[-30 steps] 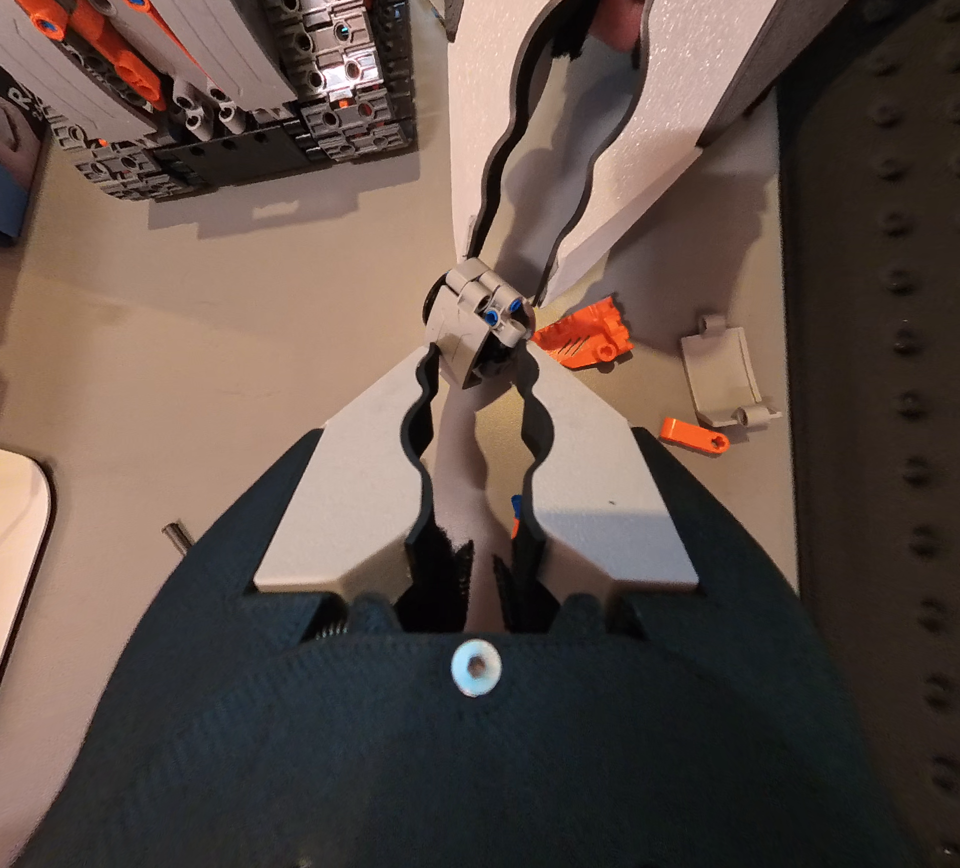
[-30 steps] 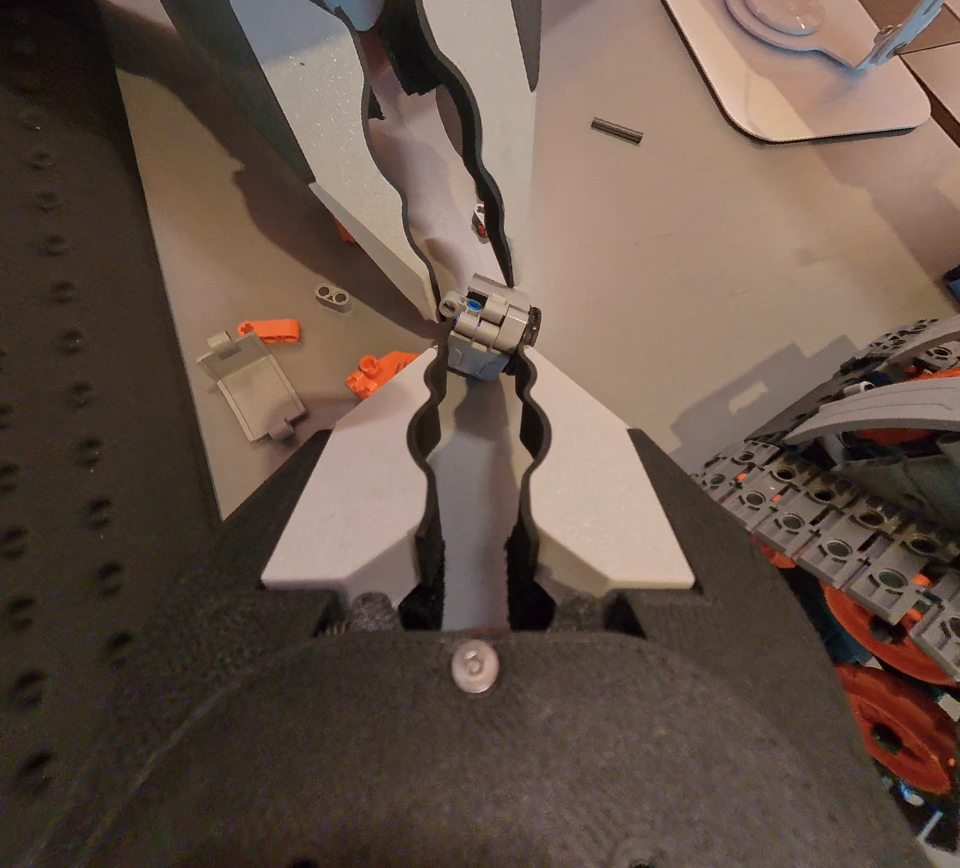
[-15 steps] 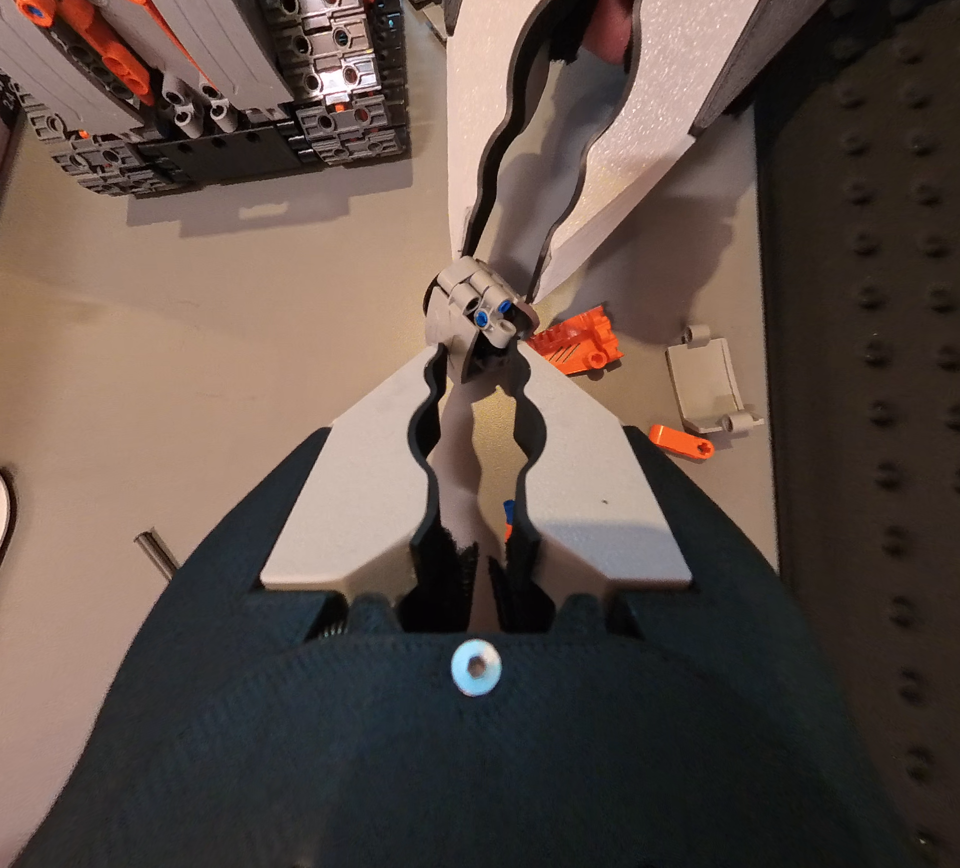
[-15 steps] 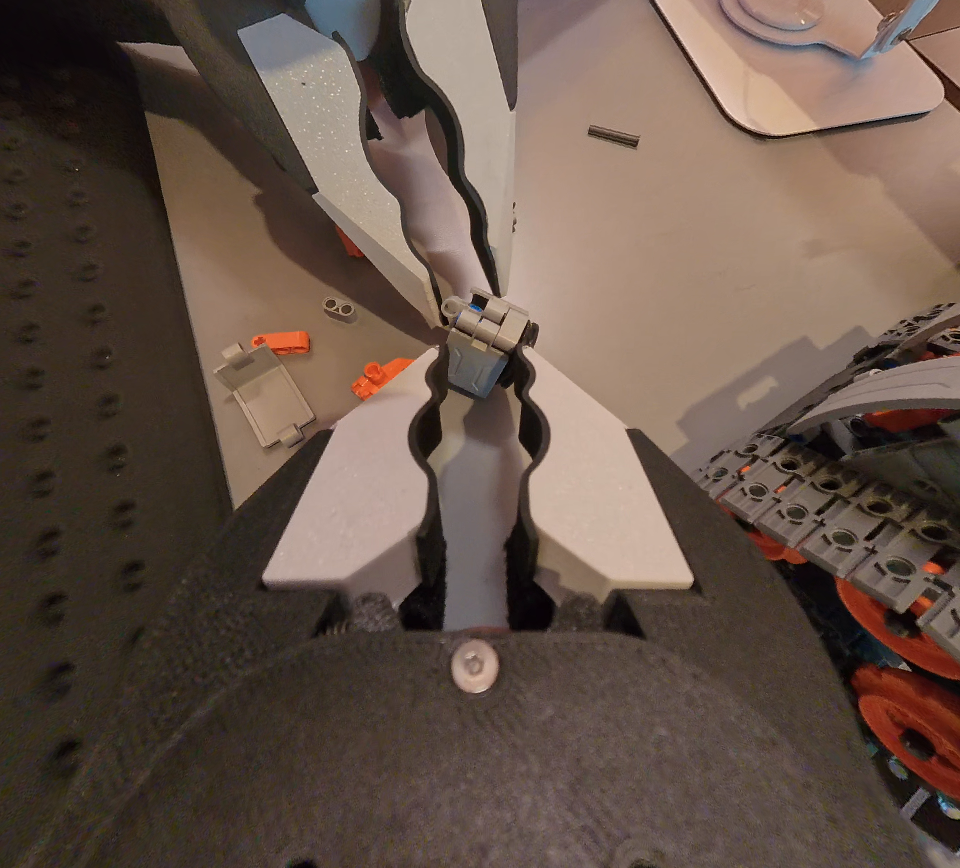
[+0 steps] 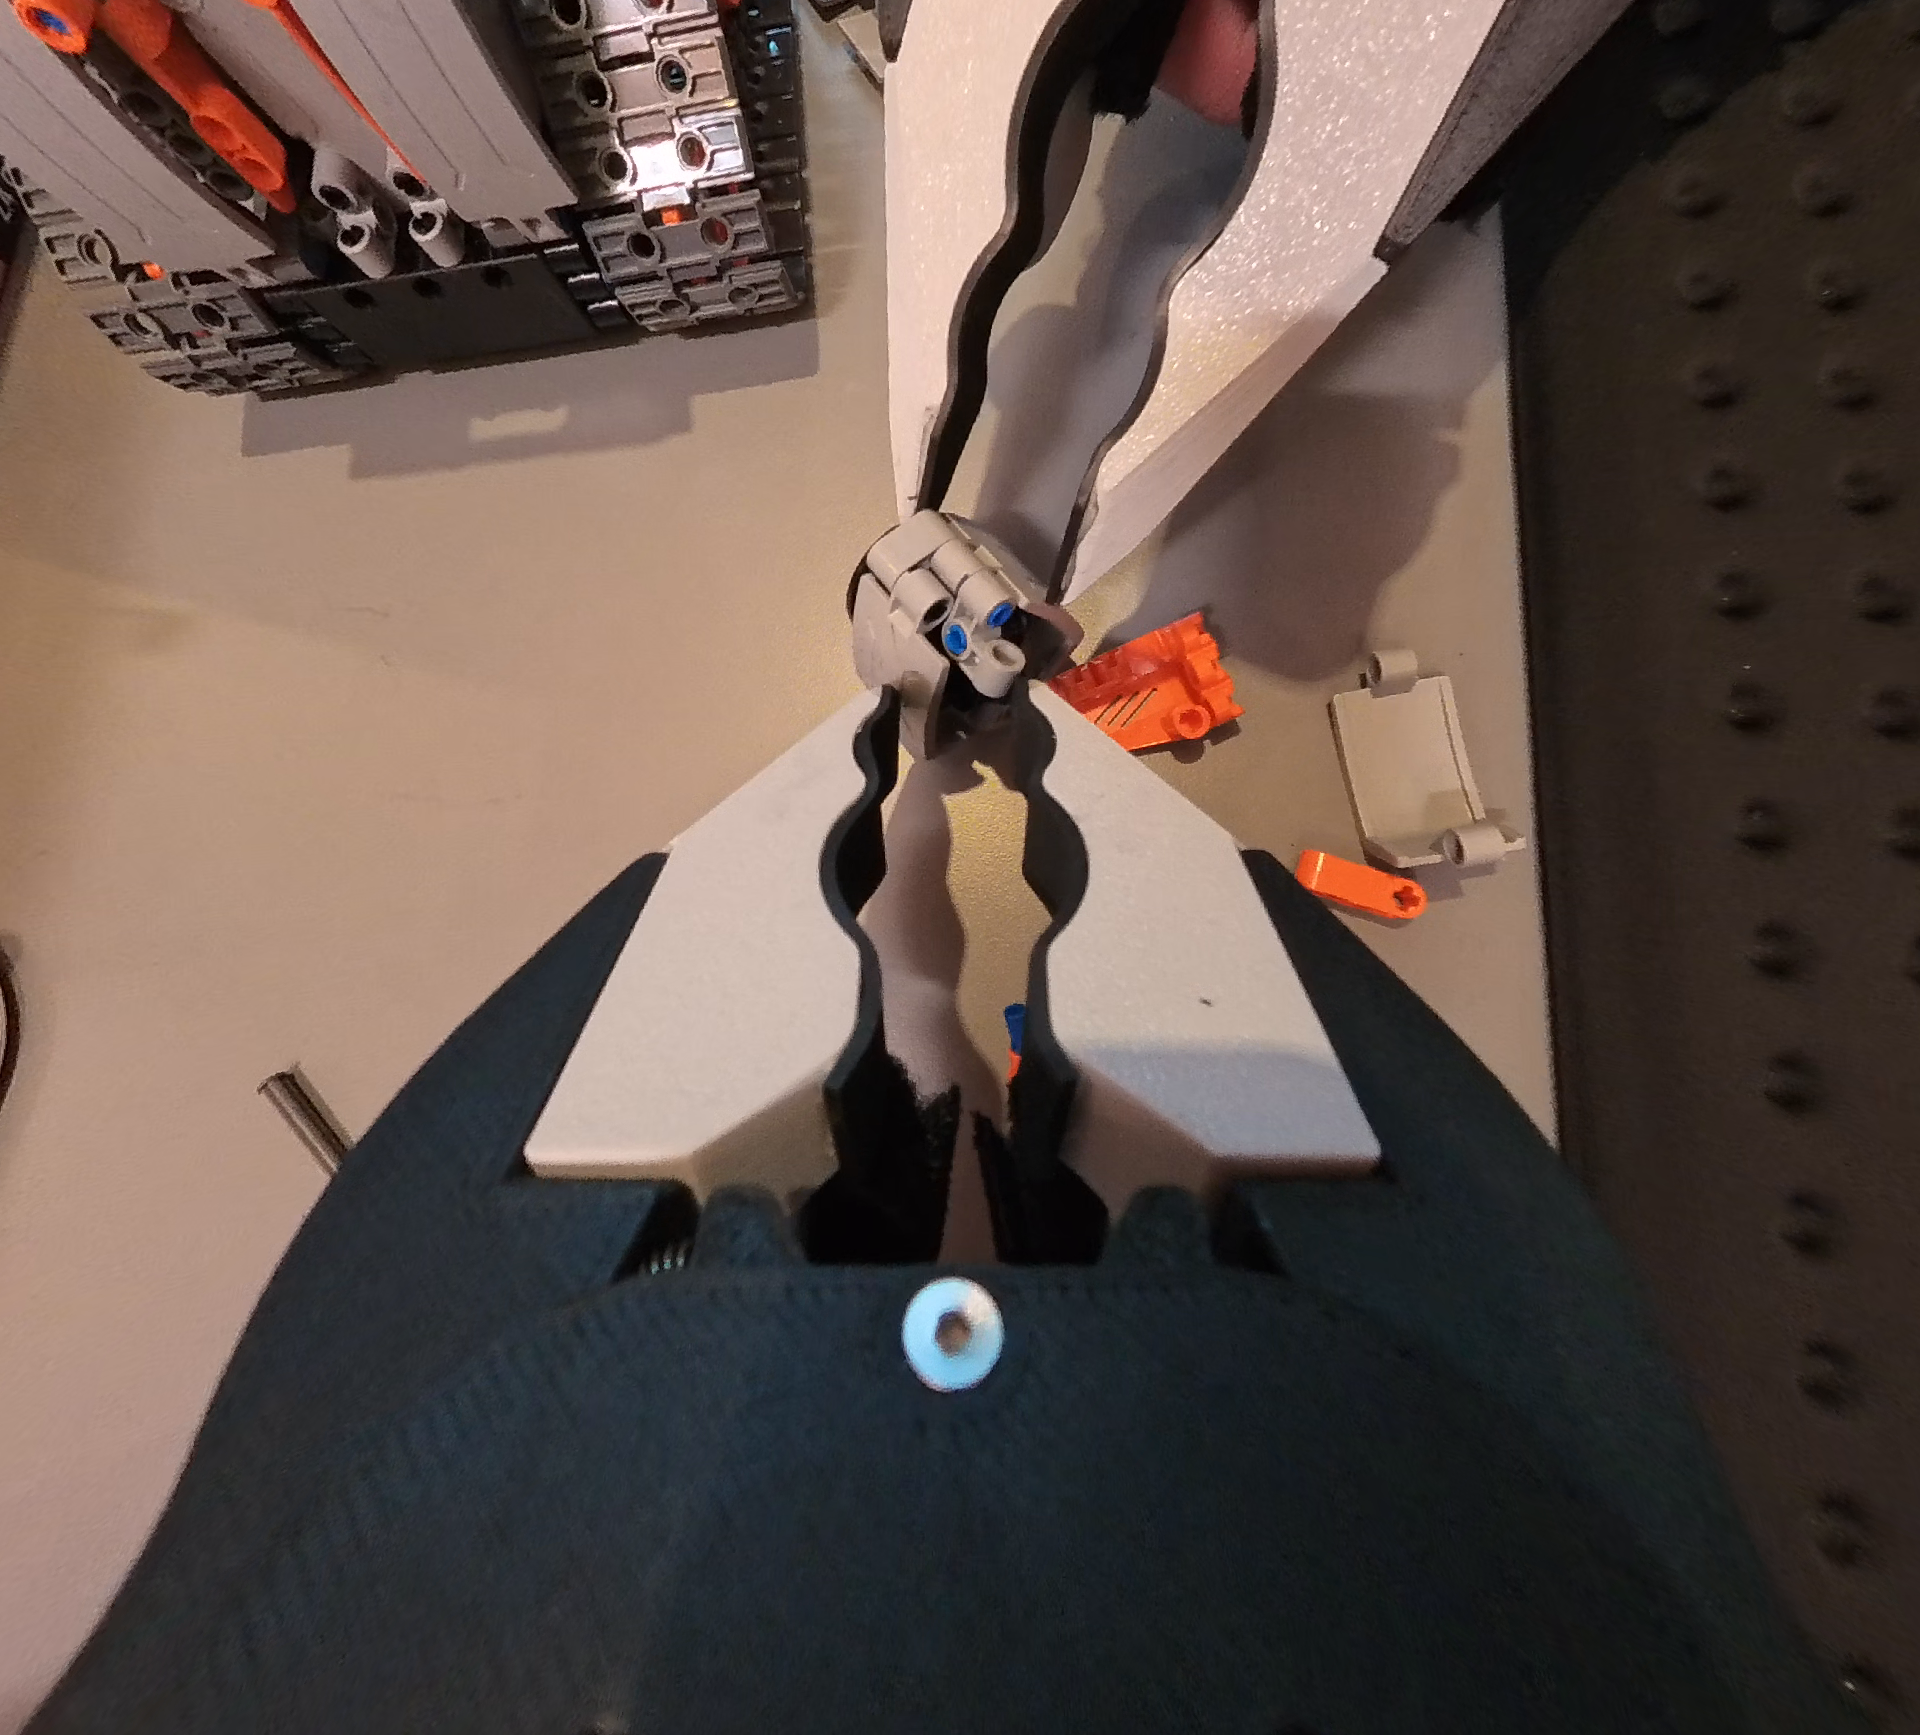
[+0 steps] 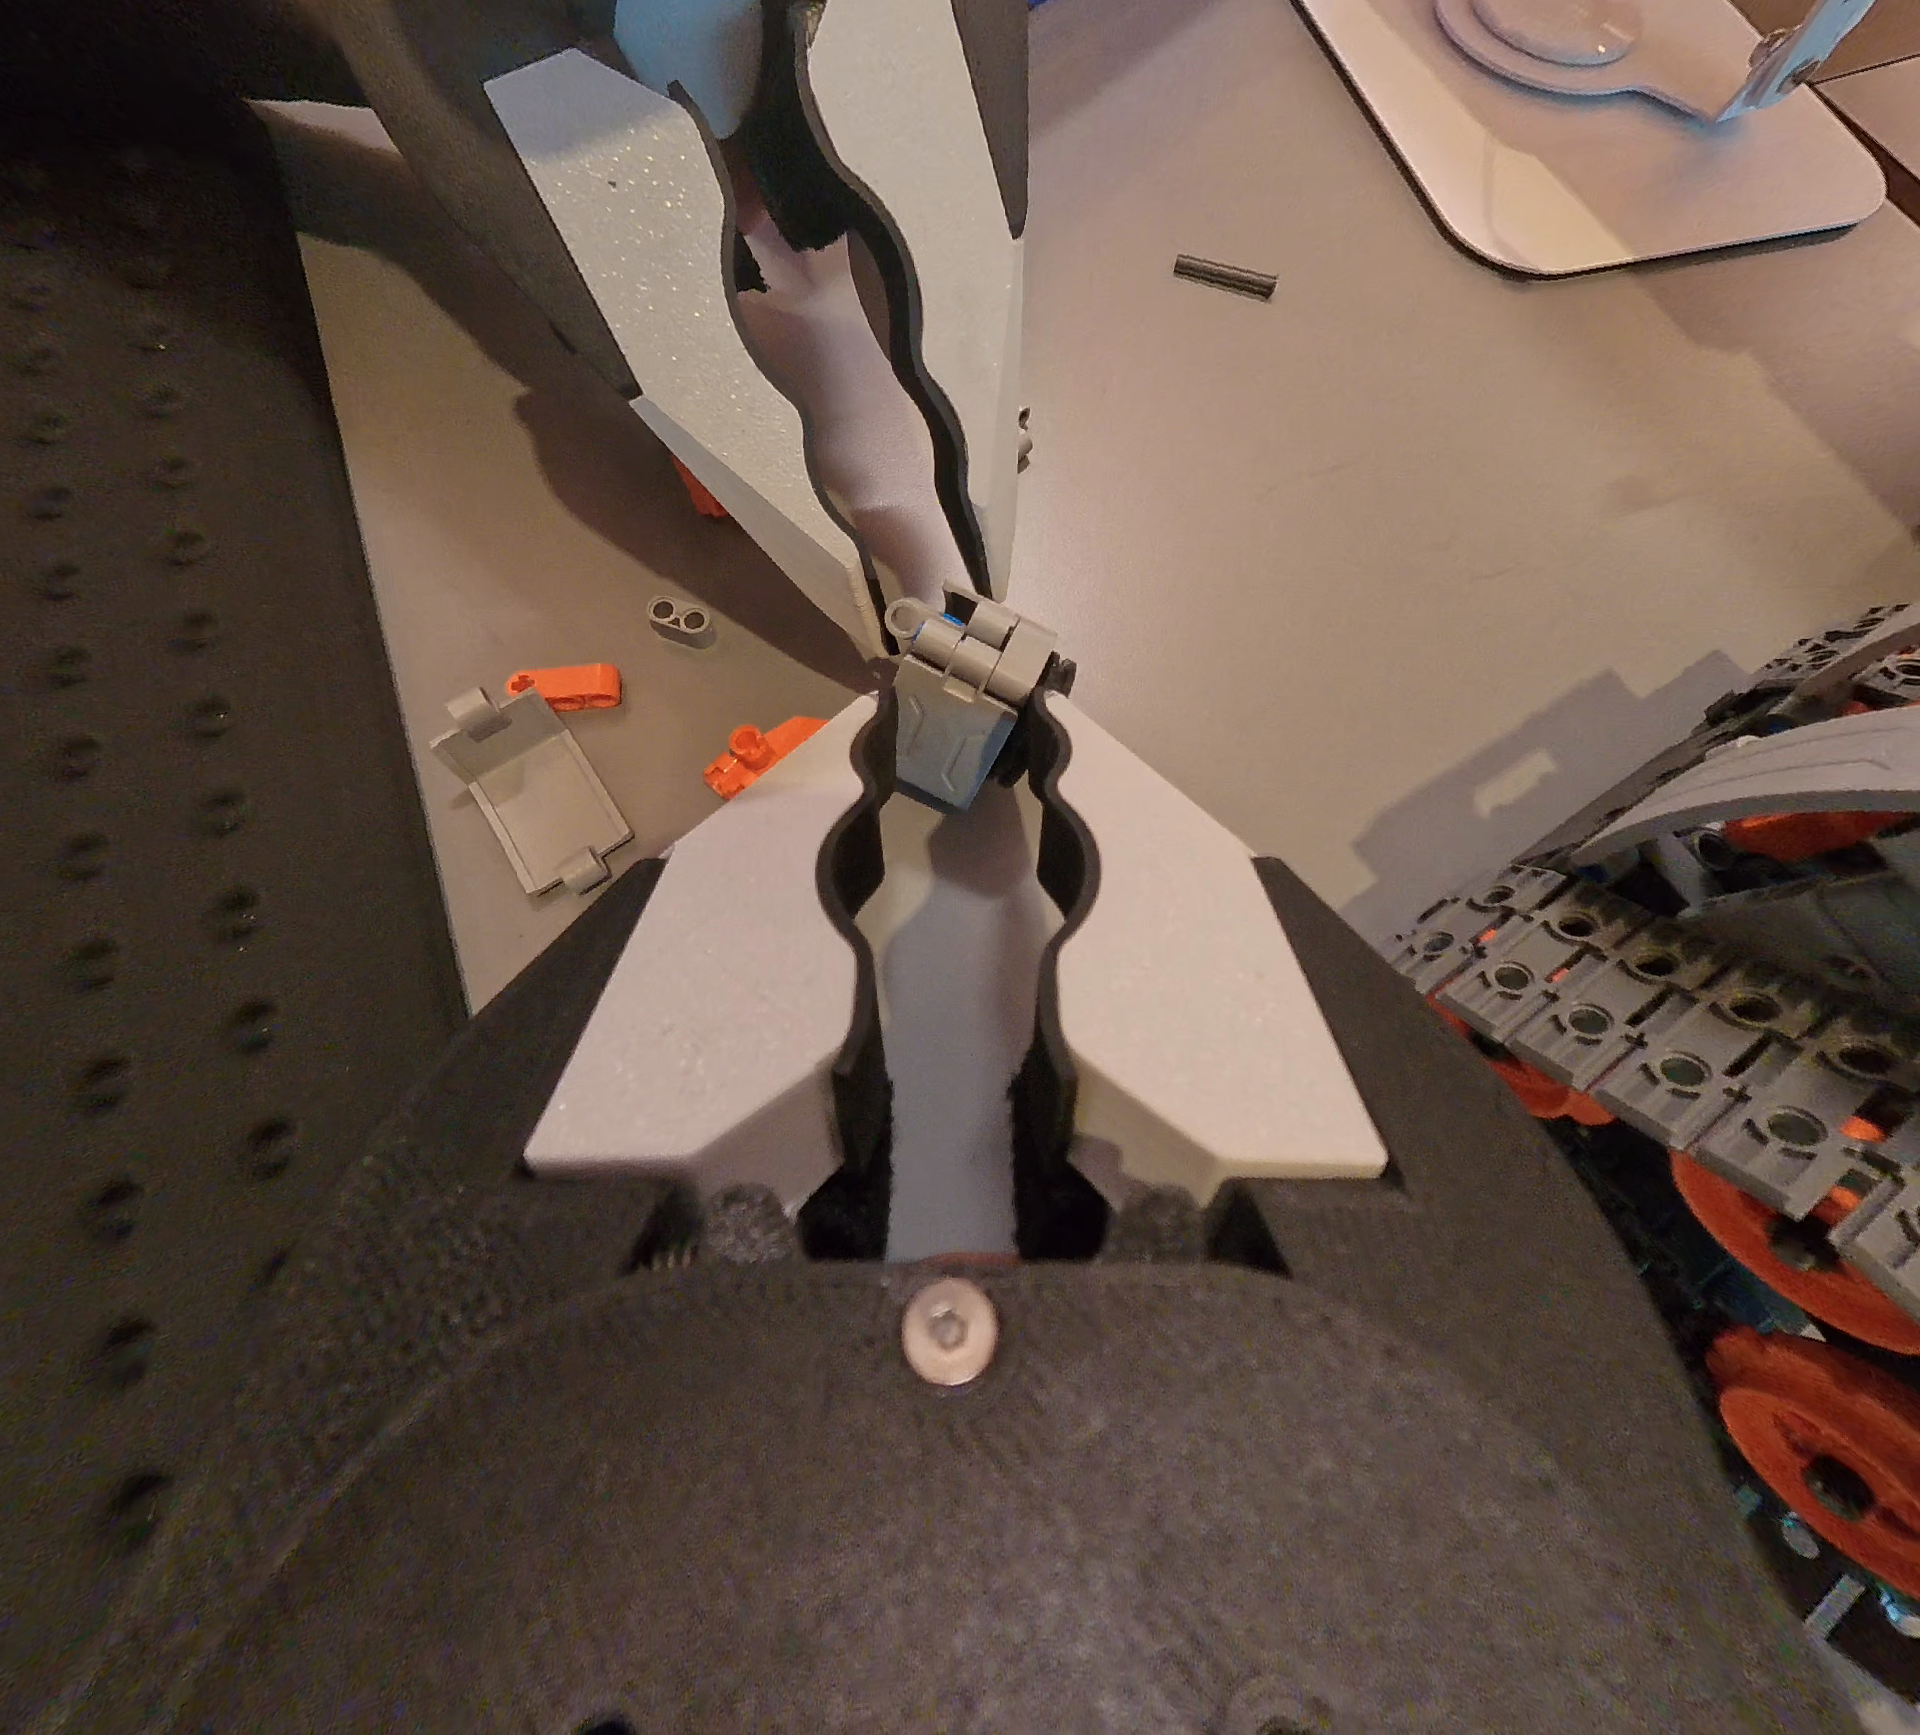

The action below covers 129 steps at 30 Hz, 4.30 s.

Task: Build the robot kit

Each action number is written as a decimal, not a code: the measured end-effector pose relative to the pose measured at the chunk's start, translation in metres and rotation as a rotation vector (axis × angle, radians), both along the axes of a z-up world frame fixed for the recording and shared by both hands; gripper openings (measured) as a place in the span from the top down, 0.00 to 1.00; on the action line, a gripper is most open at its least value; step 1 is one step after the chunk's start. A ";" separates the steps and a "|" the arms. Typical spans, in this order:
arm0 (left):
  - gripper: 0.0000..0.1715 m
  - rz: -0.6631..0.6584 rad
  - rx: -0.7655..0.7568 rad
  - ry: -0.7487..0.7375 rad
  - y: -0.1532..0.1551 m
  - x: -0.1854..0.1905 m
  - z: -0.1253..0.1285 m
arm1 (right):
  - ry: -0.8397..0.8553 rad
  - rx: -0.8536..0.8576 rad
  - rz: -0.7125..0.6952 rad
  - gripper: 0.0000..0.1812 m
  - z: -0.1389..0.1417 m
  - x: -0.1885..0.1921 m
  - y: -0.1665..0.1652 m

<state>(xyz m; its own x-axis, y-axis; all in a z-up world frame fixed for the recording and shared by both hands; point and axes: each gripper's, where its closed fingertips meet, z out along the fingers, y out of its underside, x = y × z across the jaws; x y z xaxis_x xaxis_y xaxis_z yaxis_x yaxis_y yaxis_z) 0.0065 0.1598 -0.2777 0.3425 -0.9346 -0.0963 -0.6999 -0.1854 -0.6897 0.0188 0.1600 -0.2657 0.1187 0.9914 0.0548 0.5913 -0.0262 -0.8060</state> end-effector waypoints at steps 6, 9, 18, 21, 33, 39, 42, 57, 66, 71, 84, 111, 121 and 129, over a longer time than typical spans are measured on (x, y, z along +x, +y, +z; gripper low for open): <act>0.90 -0.003 0.000 0.002 0.000 0.000 -0.001 | 0.001 0.001 0.001 0.88 0.000 0.000 0.000; 0.90 -0.005 0.000 0.004 -0.001 0.001 -0.001 | 0.001 0.001 0.001 0.88 0.000 0.000 0.000; 0.90 -0.007 0.008 0.007 0.000 0.001 -0.001 | 0.001 0.003 0.001 0.88 0.000 0.001 0.000; 0.91 -0.008 0.015 0.011 0.000 0.001 -0.001 | 0.002 0.004 0.001 0.88 0.001 0.001 0.000; 0.91 -0.022 0.039 0.019 -0.003 0.004 0.002 | -0.002 -0.016 0.007 0.88 0.000 0.005 -0.002; 0.91 -0.032 0.068 0.024 -0.004 0.007 0.005 | -0.009 -0.034 0.010 0.89 -0.002 0.009 -0.002; 0.91 -0.032 0.072 0.025 -0.004 0.007 0.005 | -0.009 -0.034 0.011 0.89 -0.002 0.009 -0.002; 0.90 -0.038 0.107 0.039 -0.004 0.008 0.006 | -0.013 -0.017 0.013 0.91 -0.002 0.010 -0.001; 0.91 -0.044 0.167 0.073 -0.003 0.008 0.008 | -0.028 0.004 0.010 0.91 -0.005 0.011 0.000; 0.91 -0.051 0.171 0.065 -0.004 0.010 0.009 | -0.071 0.040 0.000 0.91 -0.011 0.013 0.004; 0.89 -0.059 0.158 0.029 -0.005 0.010 0.014 | -0.102 0.082 -0.010 0.93 -0.014 0.014 0.006; 0.88 -0.043 0.156 0.031 0.001 0.007 0.006 | -0.060 0.082 -0.003 0.88 -0.006 0.013 0.003; 0.88 -0.063 0.201 0.030 -0.001 0.012 0.008 | -0.066 0.078 0.005 0.88 -0.008 0.012 0.002; 0.88 -0.056 0.203 0.018 0.000 0.011 0.010 | -0.054 0.105 0.011 0.91 -0.004 0.012 0.001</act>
